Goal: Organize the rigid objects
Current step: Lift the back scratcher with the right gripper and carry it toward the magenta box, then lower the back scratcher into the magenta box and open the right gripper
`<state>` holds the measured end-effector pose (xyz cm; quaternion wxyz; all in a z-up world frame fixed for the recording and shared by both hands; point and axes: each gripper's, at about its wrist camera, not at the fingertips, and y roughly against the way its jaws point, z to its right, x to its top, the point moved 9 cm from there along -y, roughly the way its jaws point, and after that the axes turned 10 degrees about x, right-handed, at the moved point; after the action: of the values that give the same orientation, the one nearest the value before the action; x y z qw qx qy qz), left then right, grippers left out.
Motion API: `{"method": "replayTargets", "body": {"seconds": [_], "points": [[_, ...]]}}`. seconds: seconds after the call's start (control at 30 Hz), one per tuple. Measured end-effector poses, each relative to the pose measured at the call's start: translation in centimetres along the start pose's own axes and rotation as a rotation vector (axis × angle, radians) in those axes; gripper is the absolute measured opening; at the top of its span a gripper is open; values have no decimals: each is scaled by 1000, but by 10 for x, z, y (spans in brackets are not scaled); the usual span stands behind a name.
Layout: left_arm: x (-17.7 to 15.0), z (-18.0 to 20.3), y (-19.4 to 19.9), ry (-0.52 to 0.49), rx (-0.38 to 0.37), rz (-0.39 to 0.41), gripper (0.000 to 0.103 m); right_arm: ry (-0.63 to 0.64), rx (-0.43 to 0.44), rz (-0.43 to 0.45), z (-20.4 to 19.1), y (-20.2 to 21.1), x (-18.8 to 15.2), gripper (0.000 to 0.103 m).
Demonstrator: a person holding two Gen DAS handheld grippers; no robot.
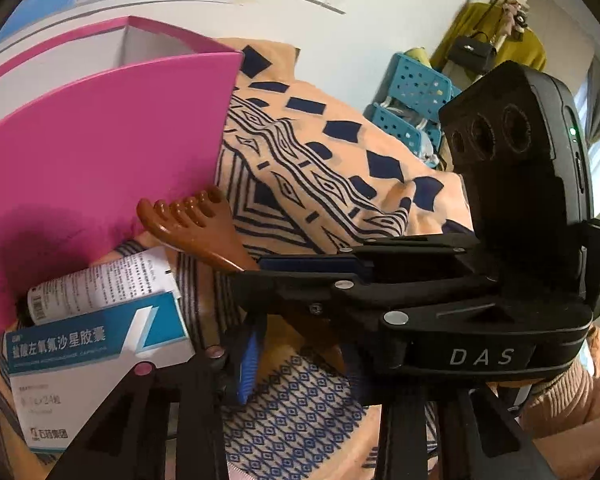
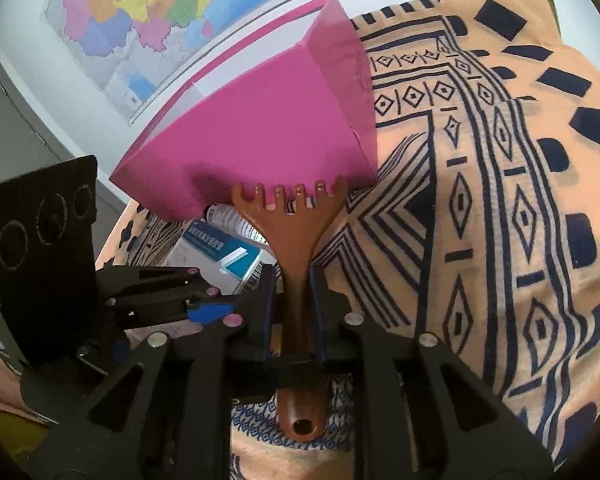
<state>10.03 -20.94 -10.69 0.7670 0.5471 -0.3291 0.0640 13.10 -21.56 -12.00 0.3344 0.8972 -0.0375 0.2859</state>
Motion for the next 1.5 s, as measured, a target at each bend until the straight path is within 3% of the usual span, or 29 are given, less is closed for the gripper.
{"method": "replayTargets", "body": {"seconds": [0.23, 0.27, 0.6, 1.13, 1.5], "points": [[-3, 0, 4, -17, 18, 15, 34, 15, 1, -51, 7, -14, 4, 24], [-3, 0, 5, -17, 19, 19, 34, 14, -7, -44, 9, -13, 6, 17], [13, -2, 36, -14, 23, 102, 34, 54, 39, 57, -16, 20, 16, 17], [98, -27, 100, -47, 123, 290, 34, 218, 85, 212, -72, 43, 115, 17], [147, -62, 88, 15, 145, 284, 33, 231, 43, 226, -65, 28, 168, 17]]}}
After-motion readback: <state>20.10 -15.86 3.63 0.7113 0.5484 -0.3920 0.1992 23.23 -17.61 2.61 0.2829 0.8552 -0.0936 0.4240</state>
